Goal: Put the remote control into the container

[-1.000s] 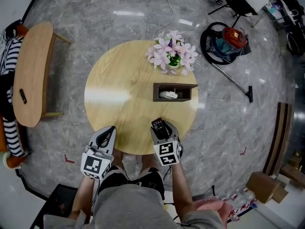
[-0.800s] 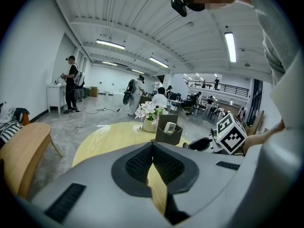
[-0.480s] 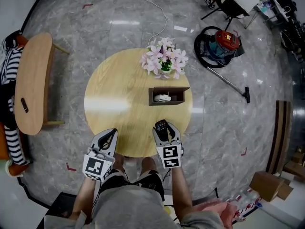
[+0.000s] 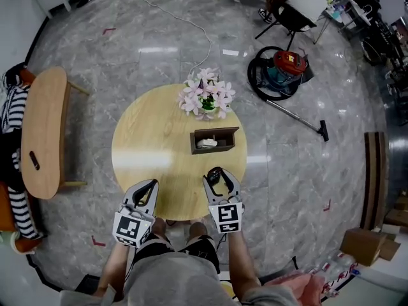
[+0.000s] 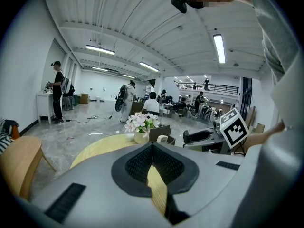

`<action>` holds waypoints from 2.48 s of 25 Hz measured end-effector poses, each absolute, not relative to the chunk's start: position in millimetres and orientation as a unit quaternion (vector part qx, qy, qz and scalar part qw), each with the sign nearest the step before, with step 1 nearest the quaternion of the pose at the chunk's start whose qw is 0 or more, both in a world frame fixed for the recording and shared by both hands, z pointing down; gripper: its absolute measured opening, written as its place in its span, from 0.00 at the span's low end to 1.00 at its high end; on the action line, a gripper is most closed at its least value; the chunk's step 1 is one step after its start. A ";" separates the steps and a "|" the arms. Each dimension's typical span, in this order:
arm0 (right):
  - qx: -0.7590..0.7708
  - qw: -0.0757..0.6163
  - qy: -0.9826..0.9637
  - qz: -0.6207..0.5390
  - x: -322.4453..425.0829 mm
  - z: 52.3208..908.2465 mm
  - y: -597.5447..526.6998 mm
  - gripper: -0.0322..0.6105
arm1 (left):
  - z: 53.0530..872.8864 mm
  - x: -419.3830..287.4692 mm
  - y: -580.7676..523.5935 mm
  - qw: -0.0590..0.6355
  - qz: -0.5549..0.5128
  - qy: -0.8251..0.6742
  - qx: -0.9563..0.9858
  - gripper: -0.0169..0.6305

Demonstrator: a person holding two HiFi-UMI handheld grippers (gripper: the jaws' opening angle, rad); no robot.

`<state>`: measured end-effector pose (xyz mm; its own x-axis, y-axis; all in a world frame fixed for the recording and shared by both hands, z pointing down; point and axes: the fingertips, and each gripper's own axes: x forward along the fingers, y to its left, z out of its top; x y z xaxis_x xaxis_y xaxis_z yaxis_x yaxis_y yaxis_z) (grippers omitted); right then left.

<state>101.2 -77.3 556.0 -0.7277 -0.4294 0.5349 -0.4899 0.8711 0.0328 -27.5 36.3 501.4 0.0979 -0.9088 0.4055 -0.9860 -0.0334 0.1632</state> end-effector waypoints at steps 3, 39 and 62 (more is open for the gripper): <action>0.261 0.247 -0.931 0.056 100.9 539.9 -86.0 0.42 | 495.2 -25.8 29.5 0.196 0.095 -0.661 0.718 0.04; 0.308 0.079 -0.948 -0.012 75.3 431.3 -205.3 0.42 | 488.4 -18.5 -21.1 0.181 0.104 -0.676 0.707 0.04; 0.305 0.086 -0.948 0.023 81.0 509.7 -218.8 0.42 | 546.0 -10.9 -15.6 0.204 0.121 -0.685 0.689 0.04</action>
